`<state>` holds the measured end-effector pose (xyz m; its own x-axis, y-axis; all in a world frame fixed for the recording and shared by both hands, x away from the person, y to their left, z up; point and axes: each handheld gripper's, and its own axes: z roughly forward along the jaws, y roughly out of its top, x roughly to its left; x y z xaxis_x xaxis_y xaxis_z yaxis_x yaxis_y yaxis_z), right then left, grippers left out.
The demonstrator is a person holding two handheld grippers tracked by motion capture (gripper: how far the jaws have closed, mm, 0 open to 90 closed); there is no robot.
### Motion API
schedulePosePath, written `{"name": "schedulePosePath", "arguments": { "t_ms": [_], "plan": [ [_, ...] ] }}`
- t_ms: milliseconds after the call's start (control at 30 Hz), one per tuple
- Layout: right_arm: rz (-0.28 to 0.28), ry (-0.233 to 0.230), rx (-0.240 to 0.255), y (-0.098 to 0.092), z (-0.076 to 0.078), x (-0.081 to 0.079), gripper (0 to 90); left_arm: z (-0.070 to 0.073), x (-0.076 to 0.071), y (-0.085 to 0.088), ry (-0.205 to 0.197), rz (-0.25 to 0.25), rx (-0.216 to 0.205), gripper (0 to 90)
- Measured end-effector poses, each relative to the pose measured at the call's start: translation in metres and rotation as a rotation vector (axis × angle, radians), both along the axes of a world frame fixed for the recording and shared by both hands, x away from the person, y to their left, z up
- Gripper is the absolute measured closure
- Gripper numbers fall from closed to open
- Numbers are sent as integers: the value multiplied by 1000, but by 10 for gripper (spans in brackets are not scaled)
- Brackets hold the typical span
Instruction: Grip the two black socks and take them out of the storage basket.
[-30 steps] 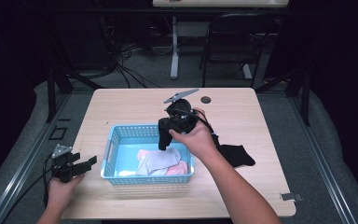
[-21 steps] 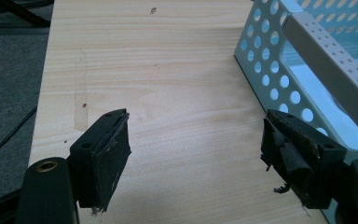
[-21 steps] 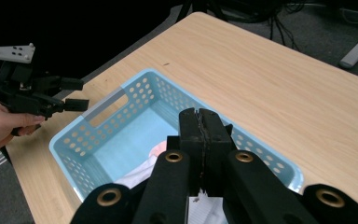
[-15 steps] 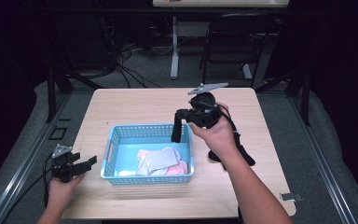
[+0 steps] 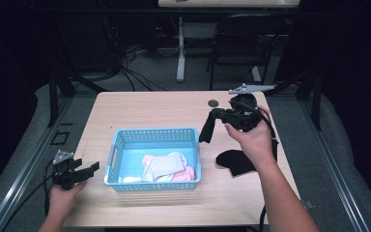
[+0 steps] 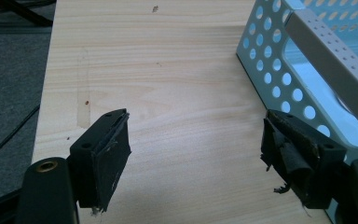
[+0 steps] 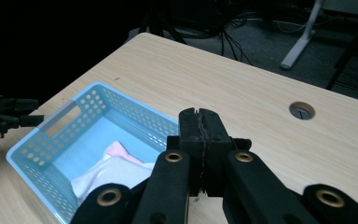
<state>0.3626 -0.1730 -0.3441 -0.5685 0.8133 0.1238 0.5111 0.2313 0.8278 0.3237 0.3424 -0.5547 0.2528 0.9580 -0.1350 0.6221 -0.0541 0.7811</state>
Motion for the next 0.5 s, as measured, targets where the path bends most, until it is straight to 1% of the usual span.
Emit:
{"name": "schedulePosePath", "arguments": {
  "t_ms": [100, 167, 233, 333, 500],
  "plan": [
    [-19, 5, 4, -9, -3, -2, 894, 0, 1, 0, 3, 1, 1, 235],
    [-39, 9, -7, -16, -8, -4, 894, -1, 1, -1, 0, 2, -1, 235],
    [-47, 15, -18, -21, -11, -5, 894, -1, 1, -1, 3, 1, 0, 235],
    [-63, 26, -18, -29, -17, -6, 894, -1, 1, -2, 5, 0, 1, 235],
    [-67, 45, -10, -36, -27, -8, 894, -1, 2, -2, 8, 1, 1, 235]
  ]
}}
